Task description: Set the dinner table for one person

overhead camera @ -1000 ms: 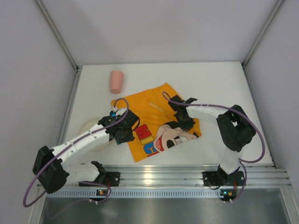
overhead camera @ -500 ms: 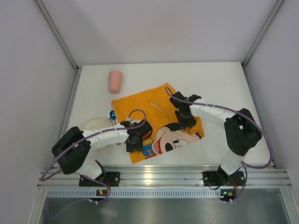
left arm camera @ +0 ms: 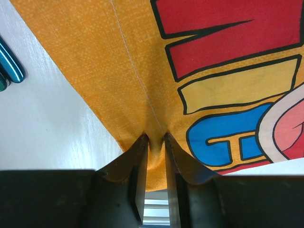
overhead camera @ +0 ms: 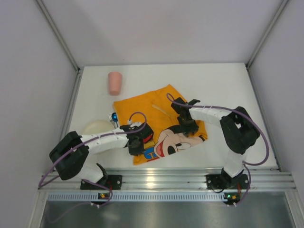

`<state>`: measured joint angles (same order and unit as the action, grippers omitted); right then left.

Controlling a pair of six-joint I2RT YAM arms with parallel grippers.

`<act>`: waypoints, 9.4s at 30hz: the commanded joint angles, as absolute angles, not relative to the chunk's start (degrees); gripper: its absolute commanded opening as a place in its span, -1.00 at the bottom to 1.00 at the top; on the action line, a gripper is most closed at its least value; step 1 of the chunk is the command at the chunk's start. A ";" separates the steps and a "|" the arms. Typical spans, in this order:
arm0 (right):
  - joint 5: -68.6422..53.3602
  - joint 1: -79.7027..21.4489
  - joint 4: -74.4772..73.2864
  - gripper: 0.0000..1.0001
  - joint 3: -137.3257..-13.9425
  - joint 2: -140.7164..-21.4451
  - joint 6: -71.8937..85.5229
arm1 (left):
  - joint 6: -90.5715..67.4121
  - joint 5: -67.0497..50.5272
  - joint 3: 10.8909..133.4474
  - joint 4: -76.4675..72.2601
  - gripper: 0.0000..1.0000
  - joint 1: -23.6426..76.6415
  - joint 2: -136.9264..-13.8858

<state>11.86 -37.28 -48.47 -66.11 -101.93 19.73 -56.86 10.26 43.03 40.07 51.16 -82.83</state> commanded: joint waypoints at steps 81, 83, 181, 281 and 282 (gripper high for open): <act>-8.88 13.27 -52.56 -1.00 -35.06 -61.43 32.00 | -50.54 17.93 47.28 50.80 -1.00 51.42 -82.00; -10.89 13.18 -52.47 -0.82 -35.33 -61.35 31.29 | -50.62 17.75 47.63 50.71 -1.00 51.50 -82.70; -14.76 4.84 -61.80 1.00 -65.02 -67.14 18.99 | -10.72 3.09 112.08 36.65 -0.89 5.45 -128.43; 32.26 -13.98 -53.98 -1.00 -105.12 -106.61 16.52 | -40.17 33.40 69.96 61.17 0.97 34.10 -82.97; 31.65 -13.89 -51.62 -1.00 -104.60 -107.39 16.87 | -39.99 33.57 69.96 61.52 0.96 34.10 -82.53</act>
<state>27.38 -14.87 -57.39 -102.19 -107.13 16.56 -39.29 30.39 69.95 59.31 34.00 -85.97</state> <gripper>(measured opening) 0.055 0.983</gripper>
